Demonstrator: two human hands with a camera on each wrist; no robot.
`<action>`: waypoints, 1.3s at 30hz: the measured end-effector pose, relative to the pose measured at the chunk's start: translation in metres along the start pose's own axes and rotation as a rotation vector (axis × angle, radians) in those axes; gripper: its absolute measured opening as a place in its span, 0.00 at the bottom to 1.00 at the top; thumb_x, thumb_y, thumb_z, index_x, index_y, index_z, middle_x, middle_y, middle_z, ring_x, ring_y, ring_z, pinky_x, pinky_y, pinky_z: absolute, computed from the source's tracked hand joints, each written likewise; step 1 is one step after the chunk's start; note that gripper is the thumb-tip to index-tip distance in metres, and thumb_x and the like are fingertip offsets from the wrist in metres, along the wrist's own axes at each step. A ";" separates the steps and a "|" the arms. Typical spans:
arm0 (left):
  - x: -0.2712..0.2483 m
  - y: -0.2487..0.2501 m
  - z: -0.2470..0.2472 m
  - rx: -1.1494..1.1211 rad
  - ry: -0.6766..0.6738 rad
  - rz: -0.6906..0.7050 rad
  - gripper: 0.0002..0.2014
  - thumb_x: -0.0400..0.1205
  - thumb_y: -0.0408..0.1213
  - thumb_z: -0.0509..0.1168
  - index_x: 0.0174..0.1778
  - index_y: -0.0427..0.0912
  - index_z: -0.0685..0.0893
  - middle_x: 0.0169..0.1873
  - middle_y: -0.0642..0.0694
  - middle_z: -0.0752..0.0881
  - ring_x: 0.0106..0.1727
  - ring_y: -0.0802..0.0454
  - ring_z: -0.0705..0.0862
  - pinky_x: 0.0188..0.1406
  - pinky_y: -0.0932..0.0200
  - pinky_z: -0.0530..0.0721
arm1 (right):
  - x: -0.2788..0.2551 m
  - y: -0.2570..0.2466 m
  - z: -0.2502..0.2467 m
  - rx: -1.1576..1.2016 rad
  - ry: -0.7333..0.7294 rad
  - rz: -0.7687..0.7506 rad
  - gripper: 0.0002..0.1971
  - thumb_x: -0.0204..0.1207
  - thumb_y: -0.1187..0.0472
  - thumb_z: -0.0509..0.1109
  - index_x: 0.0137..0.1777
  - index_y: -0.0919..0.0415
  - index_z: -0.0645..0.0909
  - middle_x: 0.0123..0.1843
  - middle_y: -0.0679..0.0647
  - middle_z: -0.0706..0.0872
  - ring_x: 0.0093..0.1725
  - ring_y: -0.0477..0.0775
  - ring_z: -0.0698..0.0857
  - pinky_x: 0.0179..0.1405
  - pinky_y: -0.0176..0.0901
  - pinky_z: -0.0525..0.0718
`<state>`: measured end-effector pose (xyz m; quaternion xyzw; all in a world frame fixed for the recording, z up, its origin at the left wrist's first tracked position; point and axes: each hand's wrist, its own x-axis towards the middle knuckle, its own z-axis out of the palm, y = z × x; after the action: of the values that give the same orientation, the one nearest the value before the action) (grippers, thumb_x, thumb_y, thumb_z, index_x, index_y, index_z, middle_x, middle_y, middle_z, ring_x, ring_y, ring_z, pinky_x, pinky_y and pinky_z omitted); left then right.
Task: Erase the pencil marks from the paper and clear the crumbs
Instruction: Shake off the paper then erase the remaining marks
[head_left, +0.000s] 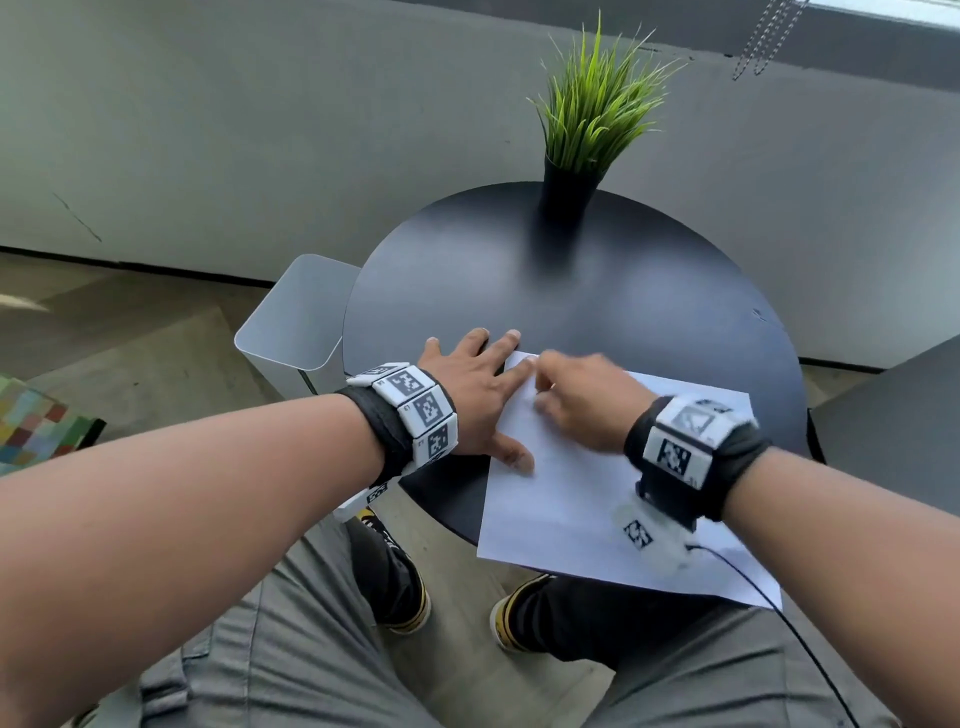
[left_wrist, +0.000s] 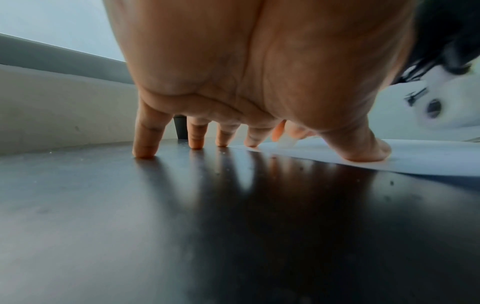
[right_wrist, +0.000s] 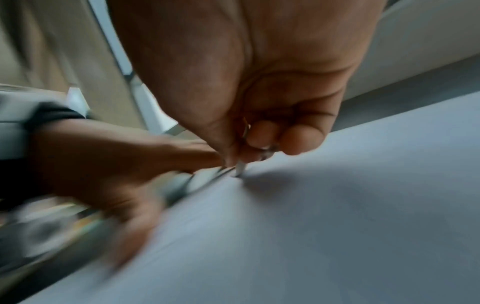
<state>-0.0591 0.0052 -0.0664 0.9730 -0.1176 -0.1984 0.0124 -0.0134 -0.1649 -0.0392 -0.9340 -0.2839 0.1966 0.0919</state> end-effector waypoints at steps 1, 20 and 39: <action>0.000 0.000 0.000 0.003 -0.004 -0.001 0.63 0.61 0.87 0.56 0.88 0.57 0.43 0.89 0.52 0.41 0.87 0.41 0.45 0.74 0.21 0.63 | 0.006 0.009 -0.008 0.030 0.036 0.090 0.08 0.80 0.54 0.63 0.54 0.57 0.75 0.53 0.59 0.85 0.51 0.64 0.82 0.46 0.49 0.79; 0.001 0.006 -0.009 0.075 0.066 0.061 0.62 0.62 0.85 0.60 0.84 0.45 0.60 0.74 0.50 0.63 0.77 0.44 0.62 0.52 0.23 0.81 | 0.008 0.022 -0.009 0.110 0.091 0.190 0.10 0.80 0.49 0.64 0.50 0.55 0.73 0.51 0.60 0.84 0.49 0.64 0.81 0.46 0.50 0.79; 0.000 -0.003 0.000 0.086 0.105 0.064 0.62 0.61 0.88 0.53 0.87 0.53 0.53 0.78 0.50 0.59 0.80 0.43 0.61 0.69 0.30 0.68 | 0.008 0.012 -0.005 0.167 0.116 0.188 0.09 0.80 0.52 0.64 0.51 0.57 0.76 0.51 0.59 0.85 0.51 0.62 0.82 0.44 0.46 0.76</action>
<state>-0.0583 0.0077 -0.0662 0.9774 -0.1564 -0.1414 -0.0170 0.0009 -0.1704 -0.0403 -0.9553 -0.1720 0.1732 0.1669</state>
